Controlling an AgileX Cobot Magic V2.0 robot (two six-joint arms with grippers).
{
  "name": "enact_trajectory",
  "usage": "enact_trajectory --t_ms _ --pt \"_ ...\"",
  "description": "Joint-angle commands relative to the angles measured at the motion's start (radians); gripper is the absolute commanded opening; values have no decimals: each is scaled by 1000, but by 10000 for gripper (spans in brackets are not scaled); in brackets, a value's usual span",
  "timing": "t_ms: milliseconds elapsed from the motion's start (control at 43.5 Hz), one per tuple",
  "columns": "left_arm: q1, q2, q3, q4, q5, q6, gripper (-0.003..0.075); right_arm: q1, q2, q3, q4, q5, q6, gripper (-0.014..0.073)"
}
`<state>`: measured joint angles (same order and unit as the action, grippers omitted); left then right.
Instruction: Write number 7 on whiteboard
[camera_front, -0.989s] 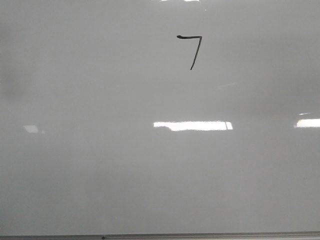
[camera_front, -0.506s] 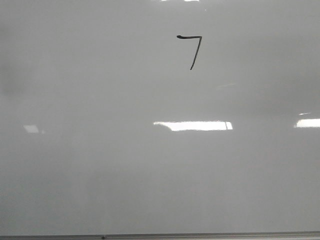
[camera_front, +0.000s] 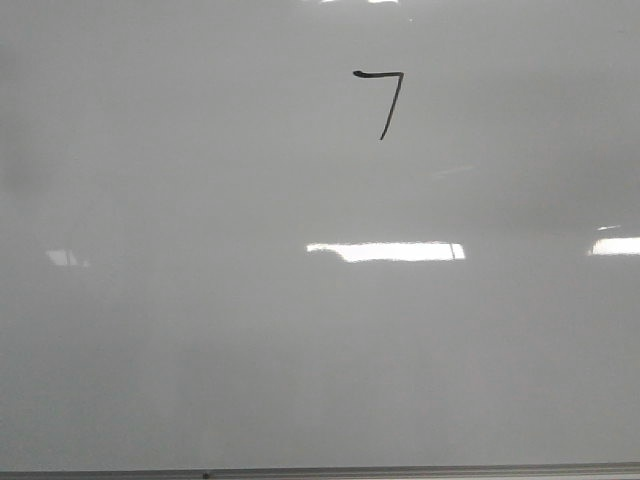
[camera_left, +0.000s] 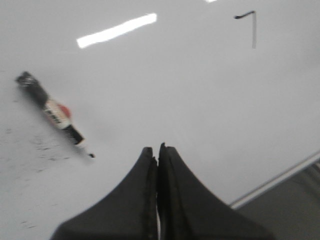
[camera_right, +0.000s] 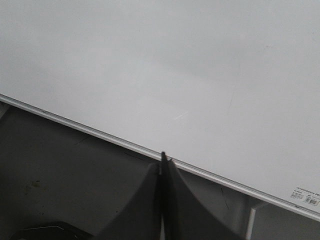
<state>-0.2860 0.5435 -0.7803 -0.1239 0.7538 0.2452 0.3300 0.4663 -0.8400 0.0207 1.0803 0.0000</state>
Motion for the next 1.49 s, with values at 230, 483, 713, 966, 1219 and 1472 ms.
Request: enact_trajectory --t_ms 230,483,713,966,1219,1472 --pt "225 -270 241 27 -253 8 -21 -8 8 -21 -8 -66 0 -118" --pt "255 -415 441 175 -385 -204 -21 -8 8 -21 -8 -66 0 -118" --pt "257 -501 598 194 -541 -245 -21 -8 8 -21 -8 -66 0 -118" --pt "257 -565 750 172 -741 -245 -21 -8 8 -21 -8 -66 0 -118" --pt "257 -565 800 111 -826 -245 -21 -8 8 -21 -8 -66 0 -118" --pt "307 -565 800 111 -838 -245 -21 -8 8 -21 -8 -66 0 -118"
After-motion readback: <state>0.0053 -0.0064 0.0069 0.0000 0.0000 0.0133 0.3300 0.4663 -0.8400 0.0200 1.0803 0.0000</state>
